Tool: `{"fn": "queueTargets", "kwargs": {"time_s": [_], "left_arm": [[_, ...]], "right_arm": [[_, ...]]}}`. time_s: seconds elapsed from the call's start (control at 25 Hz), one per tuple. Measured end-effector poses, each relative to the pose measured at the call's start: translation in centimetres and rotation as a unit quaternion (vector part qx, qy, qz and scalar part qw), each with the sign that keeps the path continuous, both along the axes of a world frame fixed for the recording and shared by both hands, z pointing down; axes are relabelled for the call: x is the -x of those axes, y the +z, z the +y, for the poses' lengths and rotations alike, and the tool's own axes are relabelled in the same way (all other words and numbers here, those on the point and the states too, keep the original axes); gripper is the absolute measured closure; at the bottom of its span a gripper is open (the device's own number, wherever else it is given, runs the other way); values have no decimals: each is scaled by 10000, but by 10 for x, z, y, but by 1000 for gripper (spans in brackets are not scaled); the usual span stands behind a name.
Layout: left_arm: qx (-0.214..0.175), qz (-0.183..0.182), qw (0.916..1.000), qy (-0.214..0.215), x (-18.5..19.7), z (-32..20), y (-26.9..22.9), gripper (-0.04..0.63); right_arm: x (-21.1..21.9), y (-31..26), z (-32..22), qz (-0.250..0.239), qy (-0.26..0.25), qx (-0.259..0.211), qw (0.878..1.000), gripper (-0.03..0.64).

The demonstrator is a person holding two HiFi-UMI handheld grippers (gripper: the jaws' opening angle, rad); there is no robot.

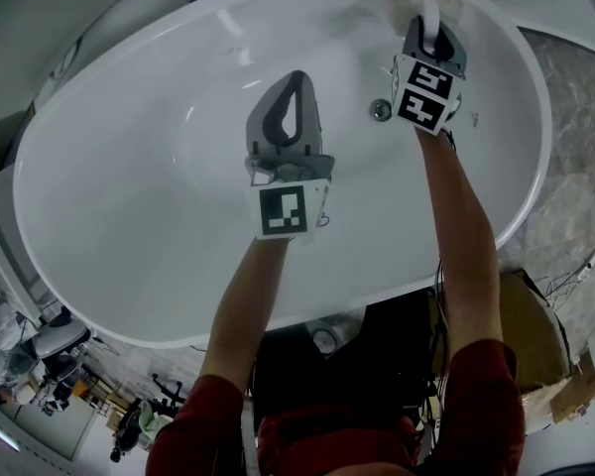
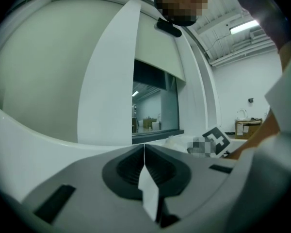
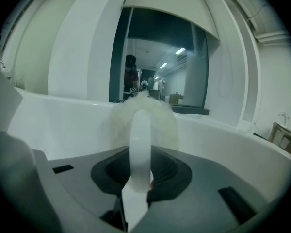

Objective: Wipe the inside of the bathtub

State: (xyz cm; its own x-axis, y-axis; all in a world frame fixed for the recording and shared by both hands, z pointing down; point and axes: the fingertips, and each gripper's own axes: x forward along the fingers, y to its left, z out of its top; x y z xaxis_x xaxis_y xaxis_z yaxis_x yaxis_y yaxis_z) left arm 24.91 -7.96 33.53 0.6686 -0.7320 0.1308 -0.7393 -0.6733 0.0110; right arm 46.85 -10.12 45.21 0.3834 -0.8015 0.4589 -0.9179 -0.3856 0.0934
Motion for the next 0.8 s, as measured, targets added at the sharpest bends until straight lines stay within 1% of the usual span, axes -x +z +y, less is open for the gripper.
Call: {"fn": "queueTargets", "kwargs": {"time_s": [0.08, 0.2, 0.28, 0.36, 0.52, 0.64, 0.8], "left_arm": [[-34, 9, 10000, -78, 7, 0, -6, 580], [33, -51, 9997, -226, 19, 0, -15, 580], [93, -66, 9993, -352, 29, 1, -27, 580], [137, -70, 9988, -461, 40, 3, -47, 580], [340, 8, 9977, -587, 66, 16, -101, 580], [451, -65, 9972, -590, 96, 35, -135, 580], [603, 22, 9965, -577, 143, 65, -190, 580]], "right_arm": [[3, -2, 2, -101, -3, 3, 9999, 526], [16, -16, 9, -385, 3, -72, 9992, 526], [31, -31, 16, -510, -68, -135, 9986, 526], [52, -51, 24, -576, -248, -169, 9979, 526], [100, -111, 50, -464, -636, -235, 9966, 526], [138, -163, 75, -410, -856, -283, 9951, 526], [190, -234, 113, -508, -942, -371, 9936, 526]]}}
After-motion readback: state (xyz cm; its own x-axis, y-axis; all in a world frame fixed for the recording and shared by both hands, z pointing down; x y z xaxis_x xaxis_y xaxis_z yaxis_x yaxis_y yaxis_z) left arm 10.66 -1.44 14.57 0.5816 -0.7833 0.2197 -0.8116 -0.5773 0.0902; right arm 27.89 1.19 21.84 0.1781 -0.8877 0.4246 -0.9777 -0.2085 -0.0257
